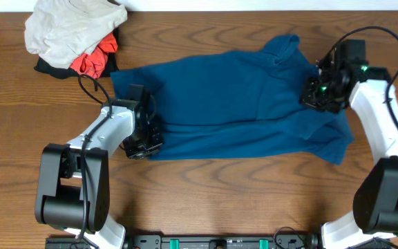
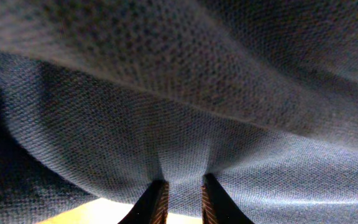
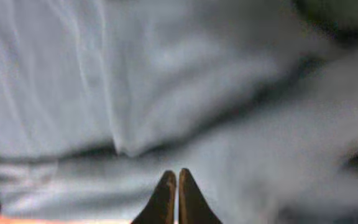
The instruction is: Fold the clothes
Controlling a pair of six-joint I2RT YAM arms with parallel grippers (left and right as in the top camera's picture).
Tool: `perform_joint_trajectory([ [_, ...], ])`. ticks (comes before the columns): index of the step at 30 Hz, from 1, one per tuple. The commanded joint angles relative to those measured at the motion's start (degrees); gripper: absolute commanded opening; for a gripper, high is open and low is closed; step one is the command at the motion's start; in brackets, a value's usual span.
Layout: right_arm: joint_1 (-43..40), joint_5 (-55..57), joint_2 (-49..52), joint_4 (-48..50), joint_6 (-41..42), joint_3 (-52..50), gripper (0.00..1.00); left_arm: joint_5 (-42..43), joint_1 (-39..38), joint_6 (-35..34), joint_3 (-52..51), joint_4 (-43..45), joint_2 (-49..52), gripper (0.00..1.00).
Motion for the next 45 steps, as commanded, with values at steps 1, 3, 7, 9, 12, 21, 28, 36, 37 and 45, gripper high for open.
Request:
perform_joint_trajectory([
  [1, 0.5, 8.7, -1.1, -6.1, 6.4, 1.7, 0.01, -1.2, -0.1, 1.0, -1.2, 0.1, 1.7, 0.2],
  [3, 0.1, 14.2, -1.1, -8.2, 11.8, 0.5, 0.03, -1.2, -0.1, 1.0, -1.2, 0.3, 1.7, 0.2],
  [7, -0.8, 14.4, -1.1, -8.3, 15.2, -3.8, 0.03, -1.2, -0.1, 1.0, -1.2, 0.2, 1.7, 0.2],
  [9, -1.0, 14.4, -1.1, -7.8, 15.3, -6.8, 0.03, -1.1, -0.1, 1.0, -1.2, 0.1, 1.7, 0.2],
  [12, -1.0, 14.3, -1.1, -6.1, 15.2, -10.9, 0.04, -1.1, -0.1, 1.0, -1.2, 0.0, 1.7, 0.2],
  [21, -1.0, 11.4, -1.0, 3.5, 15.4, -19.5, 0.08, -1.1, -0.1, 1.0, -1.2, 0.1, 1.7, 0.2],
  [28, -0.8, 11.0, -1.0, 12.3, 14.0, -20.5, 0.14, -1.1, -0.1, 1.0, -1.2, 0.1, 1.7, 0.2],
  [36, -0.7, 6.3, -1.0, 21.0, 13.9, -20.7, 0.17, -1.2, -0.1, 1.3, -1.2, 0.1, 1.7, 0.2],
  [37, -0.7, 5.4, -1.0, 22.3, 13.9, -20.8, 0.16, -1.2, -0.1, 1.5, -1.2, 0.1, 1.7, 0.2],
  [45, -0.6, -3.1, -0.8, 36.9, 15.1, -20.9, 0.16, -1.2, -0.1, 2.6, -1.2, 0.1, 1.7, 0.2],
])
